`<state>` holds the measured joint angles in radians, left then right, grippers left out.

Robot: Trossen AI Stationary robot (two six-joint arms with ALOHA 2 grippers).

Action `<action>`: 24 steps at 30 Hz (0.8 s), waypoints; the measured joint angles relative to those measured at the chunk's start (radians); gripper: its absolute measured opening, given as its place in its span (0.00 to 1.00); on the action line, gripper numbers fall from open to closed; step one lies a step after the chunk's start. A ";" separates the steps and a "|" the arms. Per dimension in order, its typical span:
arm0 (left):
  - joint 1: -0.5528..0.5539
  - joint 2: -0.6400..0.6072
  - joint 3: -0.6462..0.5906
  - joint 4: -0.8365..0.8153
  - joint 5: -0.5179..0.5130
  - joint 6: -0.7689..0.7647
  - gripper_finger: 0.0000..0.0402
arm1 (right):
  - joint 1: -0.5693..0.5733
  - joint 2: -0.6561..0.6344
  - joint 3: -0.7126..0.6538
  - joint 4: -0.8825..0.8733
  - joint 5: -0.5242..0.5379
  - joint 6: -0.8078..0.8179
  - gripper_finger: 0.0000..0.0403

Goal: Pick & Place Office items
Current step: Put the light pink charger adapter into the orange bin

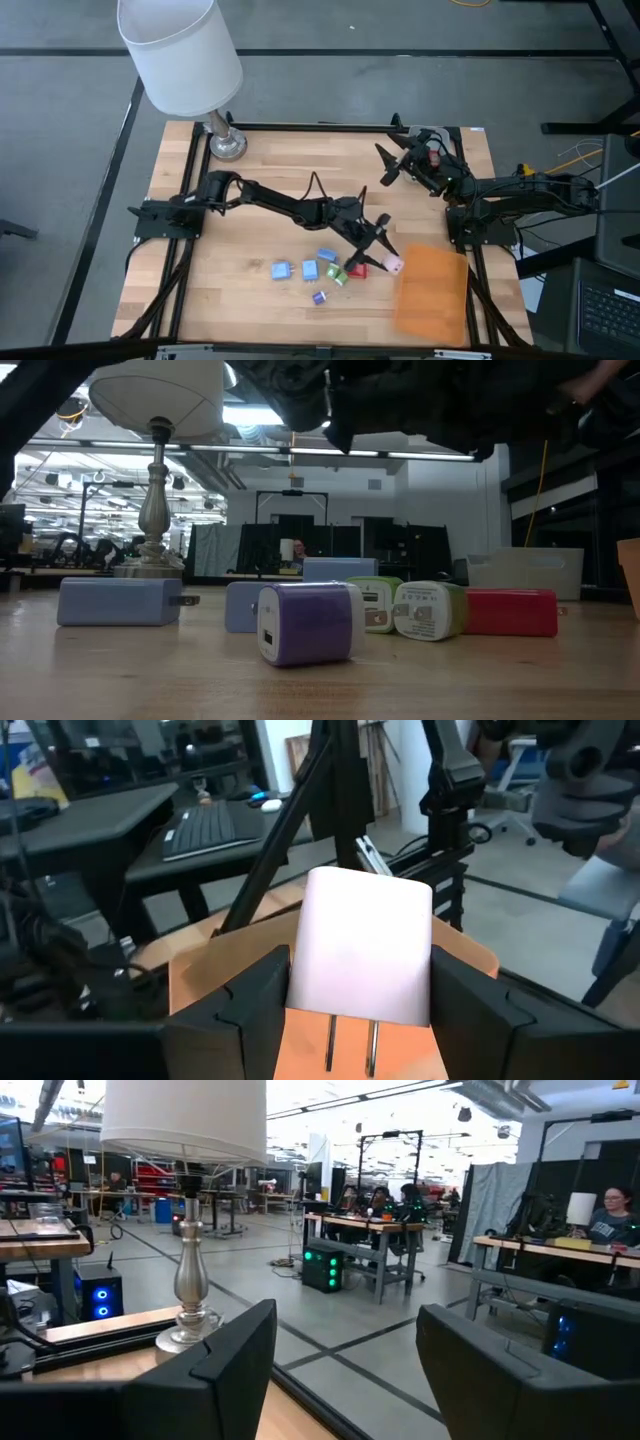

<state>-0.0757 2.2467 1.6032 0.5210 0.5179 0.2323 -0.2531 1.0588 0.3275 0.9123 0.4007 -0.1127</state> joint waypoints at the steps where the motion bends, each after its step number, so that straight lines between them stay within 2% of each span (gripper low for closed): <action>1: 0.000 0.011 0.017 0.003 0.005 0.002 0.49 | 0.000 0.000 0.000 0.000 0.000 0.000 0.59; 11: 0.001 0.087 0.128 -0.018 0.046 -0.005 0.49 | 0.000 0.000 0.000 0.000 -0.049 0.021 0.59; 20: 0.019 0.087 0.152 -0.088 0.016 0.016 0.49 | 0.000 0.000 0.000 -0.001 -0.050 0.024 0.59; 24: 0.020 0.056 0.152 -0.218 0.003 0.033 0.49 | 0.000 0.000 0.000 0.000 -0.050 0.022 0.59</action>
<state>-0.0561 2.3027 1.7550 0.3033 0.5212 0.2648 -0.2531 1.0588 0.3275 0.9118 0.3508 -0.0905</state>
